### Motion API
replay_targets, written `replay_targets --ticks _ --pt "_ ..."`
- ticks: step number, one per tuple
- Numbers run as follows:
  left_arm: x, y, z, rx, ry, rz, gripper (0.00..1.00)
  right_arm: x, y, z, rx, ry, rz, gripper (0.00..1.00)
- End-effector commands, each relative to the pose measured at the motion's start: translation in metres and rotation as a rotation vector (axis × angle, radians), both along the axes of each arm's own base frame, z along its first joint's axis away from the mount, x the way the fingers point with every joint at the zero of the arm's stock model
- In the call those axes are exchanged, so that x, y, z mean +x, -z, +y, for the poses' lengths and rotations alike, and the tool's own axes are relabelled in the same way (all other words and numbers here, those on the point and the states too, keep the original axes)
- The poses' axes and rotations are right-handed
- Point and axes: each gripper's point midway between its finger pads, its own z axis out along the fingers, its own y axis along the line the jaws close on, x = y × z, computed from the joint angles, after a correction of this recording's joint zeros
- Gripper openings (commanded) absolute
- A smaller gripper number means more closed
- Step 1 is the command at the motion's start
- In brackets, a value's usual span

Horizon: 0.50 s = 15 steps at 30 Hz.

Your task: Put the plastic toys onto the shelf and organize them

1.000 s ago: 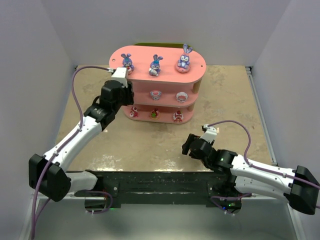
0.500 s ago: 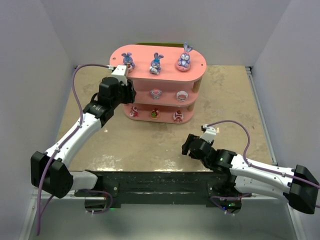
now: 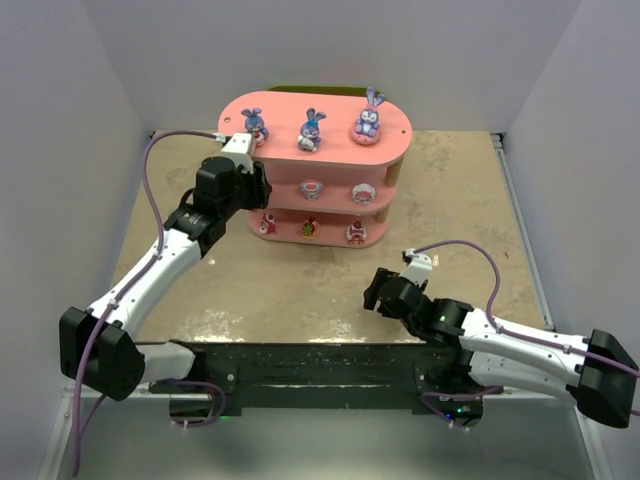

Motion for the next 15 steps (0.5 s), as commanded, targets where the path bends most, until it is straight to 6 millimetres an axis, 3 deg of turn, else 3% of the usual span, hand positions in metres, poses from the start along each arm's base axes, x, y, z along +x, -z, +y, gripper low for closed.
replay_targets --ticks 1,7,15 --pt "0.000 -0.003 0.006 -0.020 -0.020 -0.024 0.19 0.008 -0.013 0.007 0.028 0.014 -0.030 0.75" --pt "-0.003 0.000 0.008 -0.021 -0.027 -0.021 0.17 0.007 -0.012 0.007 0.027 0.014 -0.025 0.75" --pt "-0.009 -0.012 0.010 -0.047 -0.028 -0.070 0.17 0.008 -0.011 0.008 0.029 0.016 -0.021 0.75"
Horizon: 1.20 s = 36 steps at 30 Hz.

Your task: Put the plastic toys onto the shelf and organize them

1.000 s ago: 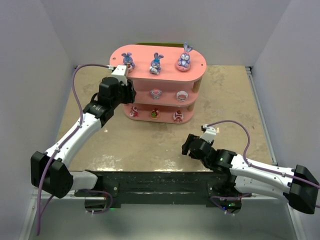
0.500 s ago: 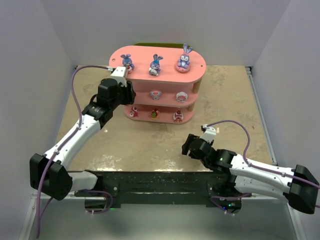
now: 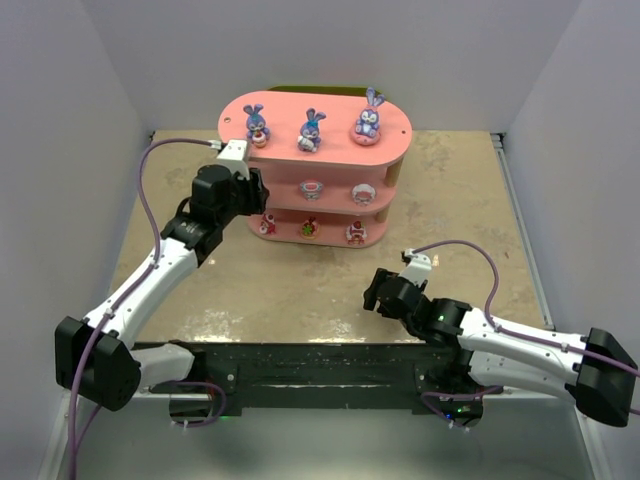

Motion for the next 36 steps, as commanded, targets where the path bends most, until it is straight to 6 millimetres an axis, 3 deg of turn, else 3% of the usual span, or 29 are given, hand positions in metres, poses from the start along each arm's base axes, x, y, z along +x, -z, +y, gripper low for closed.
replay_targets --ticks 1,6,19,36 --pt "0.002 -0.018 0.004 -0.032 -0.020 -0.056 0.17 0.008 -0.014 0.008 0.038 0.015 -0.028 0.75" --pt "0.005 -0.022 0.004 -0.029 -0.019 -0.067 0.19 0.008 -0.014 0.008 0.039 0.017 -0.028 0.75" --pt "0.006 -0.012 0.009 -0.037 -0.052 -0.098 0.30 0.008 -0.013 0.007 0.036 0.018 -0.027 0.75" --pt "0.013 -0.006 0.003 -0.050 -0.033 -0.110 0.51 0.008 -0.014 0.006 0.035 0.019 -0.030 0.75"
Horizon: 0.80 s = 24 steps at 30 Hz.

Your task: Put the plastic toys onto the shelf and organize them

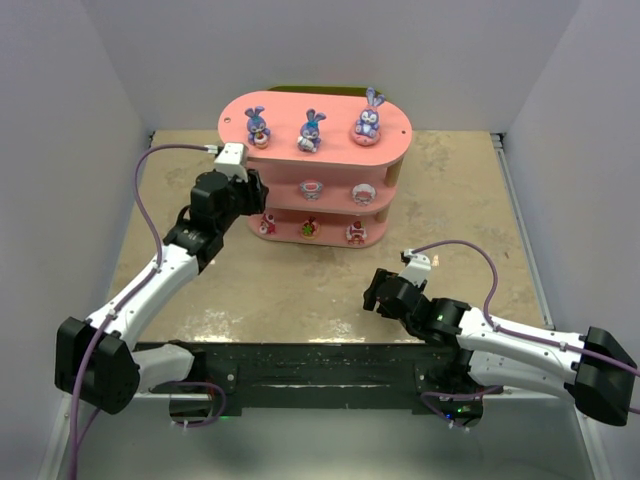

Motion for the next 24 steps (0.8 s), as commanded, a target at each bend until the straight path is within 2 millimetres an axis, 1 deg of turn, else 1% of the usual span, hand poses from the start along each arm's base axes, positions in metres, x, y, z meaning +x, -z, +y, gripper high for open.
replay_targets --ticks 1,5,15,18,19,20,21,22,23,24 --pt "0.007 -0.007 -0.001 -0.025 -0.008 -0.029 0.52 0.008 -0.016 0.006 0.041 0.019 -0.037 0.75" --pt "0.010 -0.010 -0.003 -0.024 -0.001 -0.031 0.59 0.008 -0.016 0.006 0.043 0.020 -0.037 0.75" --pt "0.011 -0.017 -0.004 -0.028 0.001 -0.043 0.71 0.008 -0.015 0.007 0.039 0.017 -0.036 0.75" --pt "0.009 -0.022 -0.002 -0.032 -0.004 -0.053 0.78 0.008 -0.015 0.006 0.039 0.020 -0.035 0.75" --pt "0.008 -0.023 -0.001 -0.031 -0.007 -0.053 0.83 0.008 -0.015 0.006 0.038 0.019 -0.035 0.75" --pt "0.006 -0.028 0.000 -0.034 -0.008 -0.066 0.86 0.008 -0.015 0.006 0.039 0.018 -0.037 0.75" --pt "0.004 -0.029 0.001 -0.035 -0.008 -0.068 0.89 0.008 -0.016 0.005 0.041 0.021 -0.037 0.75" --pt "0.002 -0.030 0.002 -0.036 -0.008 -0.068 0.97 0.008 -0.016 0.005 0.041 0.023 -0.040 0.75" --pt "-0.001 -0.036 0.003 -0.042 -0.008 -0.082 0.99 0.008 -0.017 0.005 0.041 0.022 -0.041 0.76" --pt "-0.004 -0.038 0.002 -0.047 0.002 -0.085 1.00 0.008 -0.017 0.005 0.040 0.024 -0.041 0.76"
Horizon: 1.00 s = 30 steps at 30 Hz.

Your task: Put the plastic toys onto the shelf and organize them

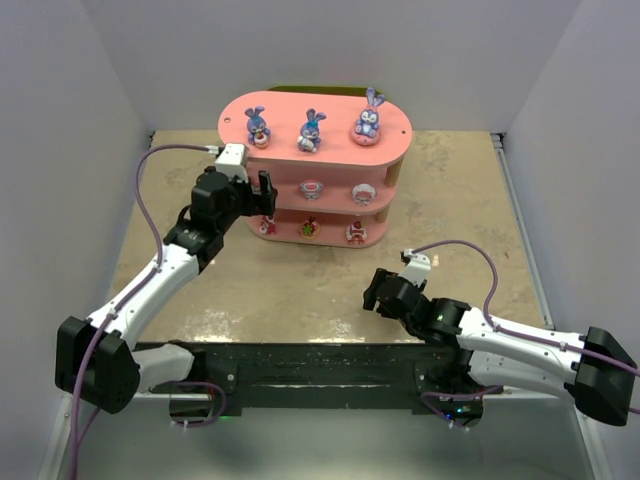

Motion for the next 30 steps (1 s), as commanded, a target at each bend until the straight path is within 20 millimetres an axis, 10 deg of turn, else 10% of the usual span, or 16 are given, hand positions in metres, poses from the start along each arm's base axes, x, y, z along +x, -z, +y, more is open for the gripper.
replay_targets --ticks 1,14,24,30 --pt "-0.008 -0.047 0.003 -0.059 0.001 -0.101 1.00 0.008 -0.017 0.004 0.039 0.025 -0.040 0.76" --pt "-0.074 -0.059 0.028 -0.181 -0.075 -0.015 1.00 0.009 -0.048 -0.005 0.005 0.010 -0.076 0.79" --pt "-0.122 -0.053 0.061 -0.186 -0.170 0.011 0.99 0.014 -0.178 -0.015 0.108 -0.058 -0.326 0.92" --pt "-0.146 -0.054 0.075 -0.208 -0.208 0.005 1.00 0.008 -0.213 -0.030 0.106 -0.053 -0.350 0.97"
